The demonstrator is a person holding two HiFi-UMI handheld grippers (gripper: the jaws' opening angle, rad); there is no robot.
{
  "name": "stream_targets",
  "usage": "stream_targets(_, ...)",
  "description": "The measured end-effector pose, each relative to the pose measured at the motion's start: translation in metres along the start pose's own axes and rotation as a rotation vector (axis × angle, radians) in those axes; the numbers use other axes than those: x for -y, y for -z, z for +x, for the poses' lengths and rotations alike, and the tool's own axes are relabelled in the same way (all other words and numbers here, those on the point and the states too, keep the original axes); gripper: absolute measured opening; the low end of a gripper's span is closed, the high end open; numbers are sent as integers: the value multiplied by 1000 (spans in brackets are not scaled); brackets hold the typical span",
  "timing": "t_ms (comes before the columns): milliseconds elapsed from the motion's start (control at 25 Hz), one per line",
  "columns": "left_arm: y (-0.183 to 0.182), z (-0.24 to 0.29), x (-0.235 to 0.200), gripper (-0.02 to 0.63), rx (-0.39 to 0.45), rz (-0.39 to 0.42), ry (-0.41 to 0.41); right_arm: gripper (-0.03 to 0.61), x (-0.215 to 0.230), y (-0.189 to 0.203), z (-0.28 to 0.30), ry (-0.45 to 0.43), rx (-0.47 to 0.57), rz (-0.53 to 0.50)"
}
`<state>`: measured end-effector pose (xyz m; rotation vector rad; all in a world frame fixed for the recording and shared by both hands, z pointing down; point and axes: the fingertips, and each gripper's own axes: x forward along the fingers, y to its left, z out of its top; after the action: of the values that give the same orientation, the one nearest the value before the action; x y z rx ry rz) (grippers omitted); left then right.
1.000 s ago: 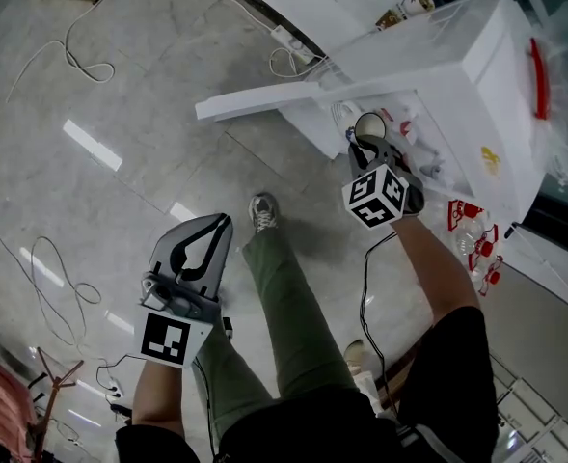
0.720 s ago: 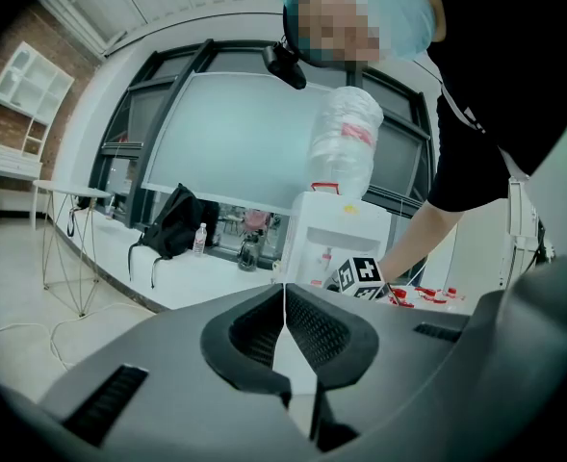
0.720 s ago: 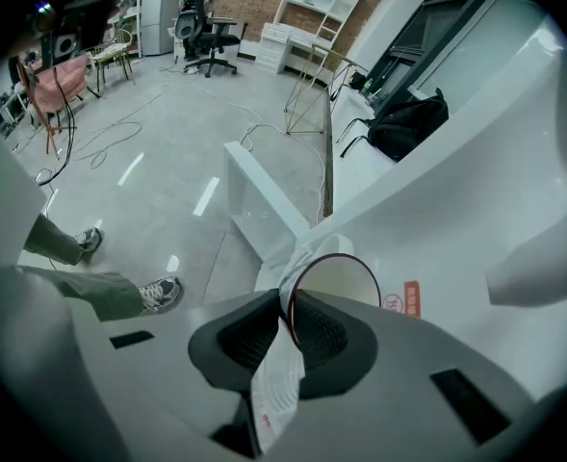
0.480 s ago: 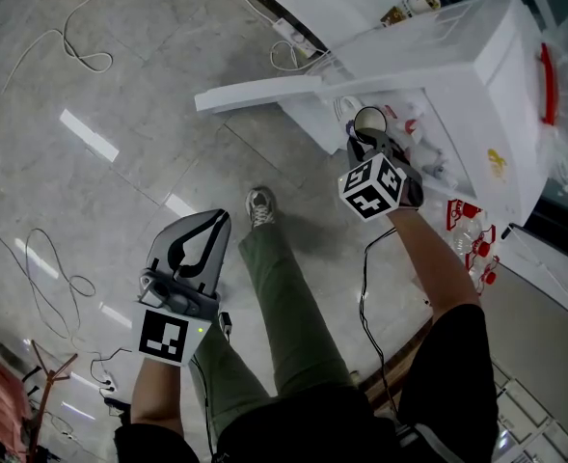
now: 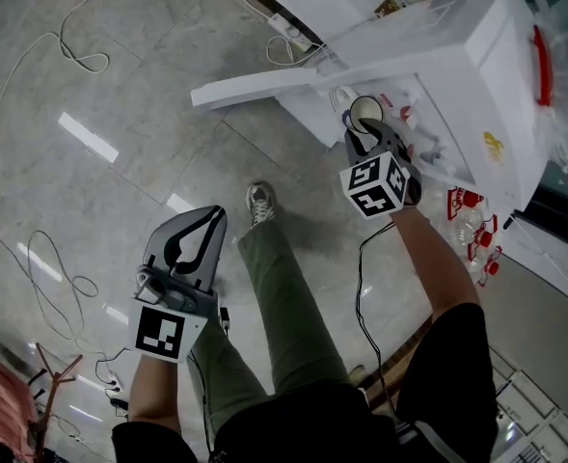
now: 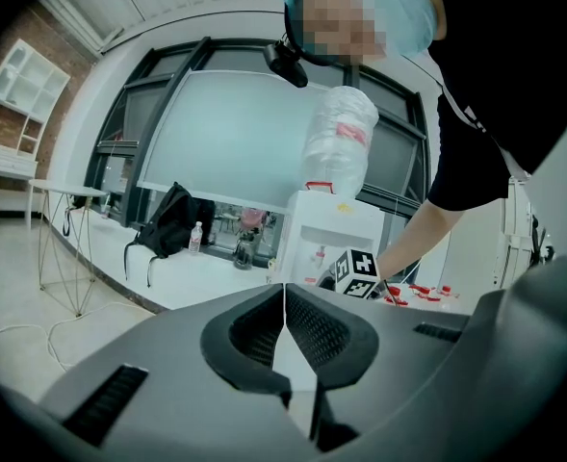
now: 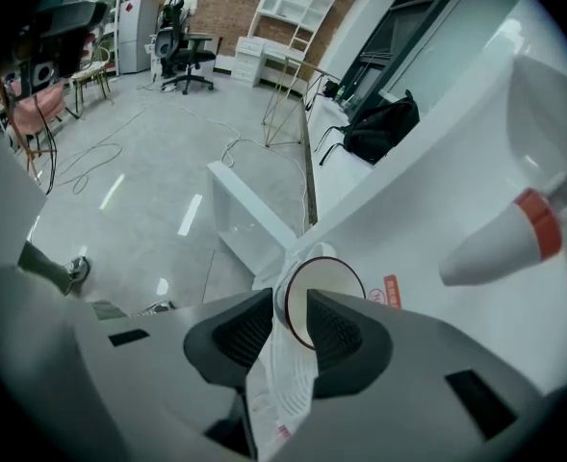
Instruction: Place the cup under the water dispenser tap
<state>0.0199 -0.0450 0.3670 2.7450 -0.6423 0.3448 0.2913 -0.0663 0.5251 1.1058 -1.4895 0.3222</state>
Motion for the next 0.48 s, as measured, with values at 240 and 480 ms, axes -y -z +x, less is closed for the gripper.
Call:
stream_targets(240,-10,-8,14,20,-3,33,41,94,1,-7,-27,46,71,80)
stream_targets(480,-28,-24,31,20,1,62,70,94,-3,-12,-68,90,148,172)
